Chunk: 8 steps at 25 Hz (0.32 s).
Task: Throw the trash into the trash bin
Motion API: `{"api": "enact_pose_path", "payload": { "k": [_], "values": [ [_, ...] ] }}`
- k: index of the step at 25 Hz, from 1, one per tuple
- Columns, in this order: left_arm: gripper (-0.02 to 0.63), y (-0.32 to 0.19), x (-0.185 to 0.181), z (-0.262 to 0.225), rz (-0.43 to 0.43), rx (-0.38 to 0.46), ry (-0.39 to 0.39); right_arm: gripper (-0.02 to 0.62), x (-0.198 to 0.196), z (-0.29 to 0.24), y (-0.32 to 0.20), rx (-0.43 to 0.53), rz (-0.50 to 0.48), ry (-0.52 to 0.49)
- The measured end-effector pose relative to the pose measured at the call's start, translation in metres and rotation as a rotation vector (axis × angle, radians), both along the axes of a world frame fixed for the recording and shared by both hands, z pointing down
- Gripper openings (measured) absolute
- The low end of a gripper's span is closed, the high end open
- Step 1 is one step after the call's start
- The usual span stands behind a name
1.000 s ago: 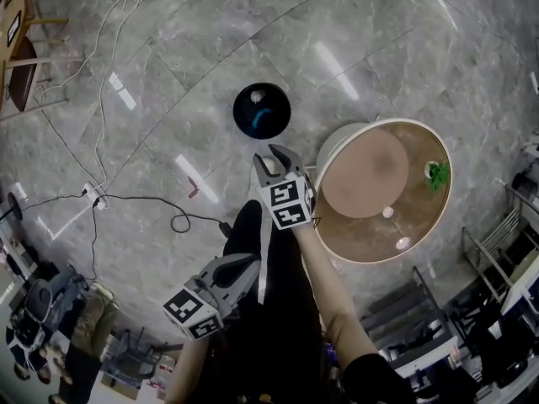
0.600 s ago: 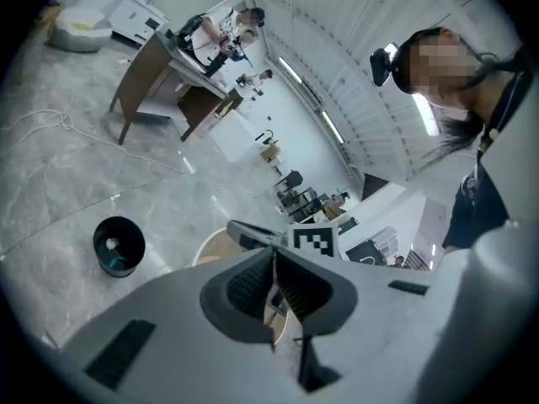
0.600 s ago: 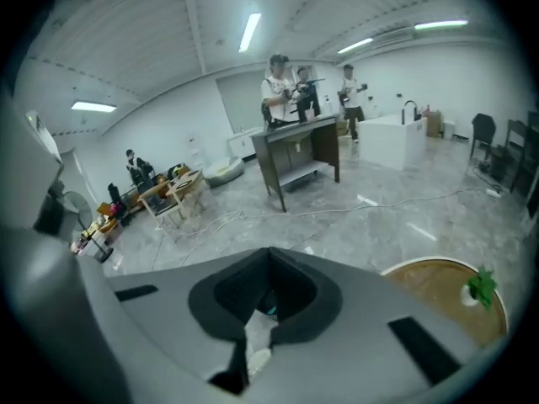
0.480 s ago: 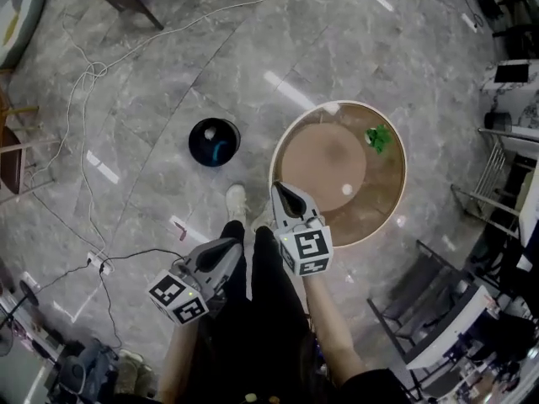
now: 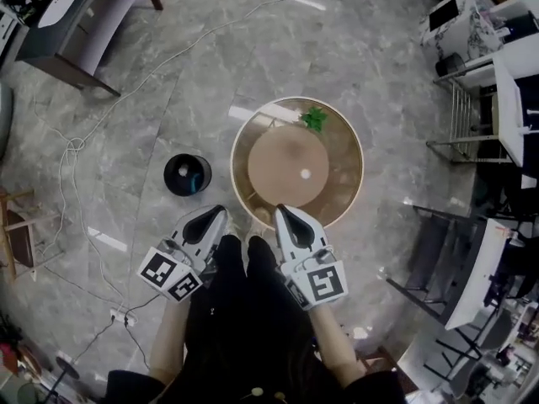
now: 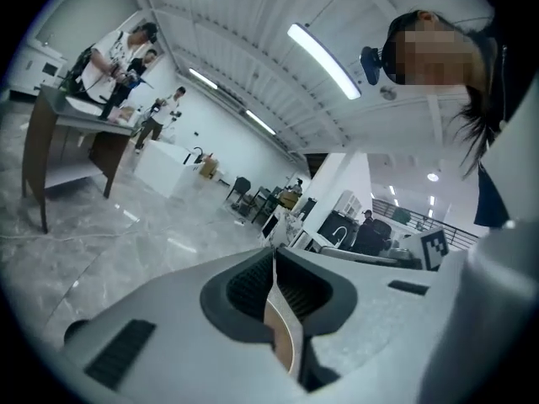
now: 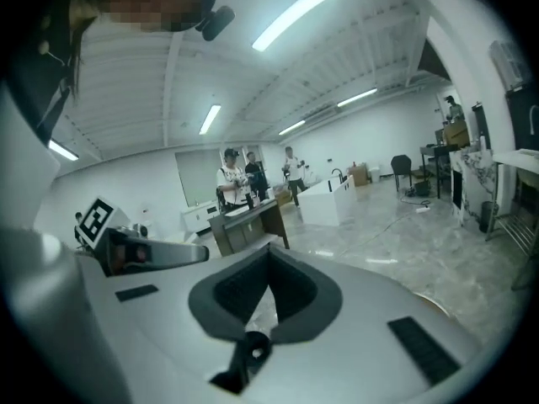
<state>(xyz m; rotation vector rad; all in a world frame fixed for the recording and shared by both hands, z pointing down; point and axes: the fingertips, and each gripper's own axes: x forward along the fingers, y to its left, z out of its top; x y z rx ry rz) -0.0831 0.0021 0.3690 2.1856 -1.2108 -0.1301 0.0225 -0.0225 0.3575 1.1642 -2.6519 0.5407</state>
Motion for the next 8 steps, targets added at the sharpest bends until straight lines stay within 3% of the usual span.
{"api": "enact_pose_path", "payload": {
  "k": [8],
  "values": [
    [0.015,-0.015,0.07,-0.077,0.174,0.198,-0.039,0.003,0.092,-0.091,0.031,0.149,0.242,-0.1]
  ]
}}
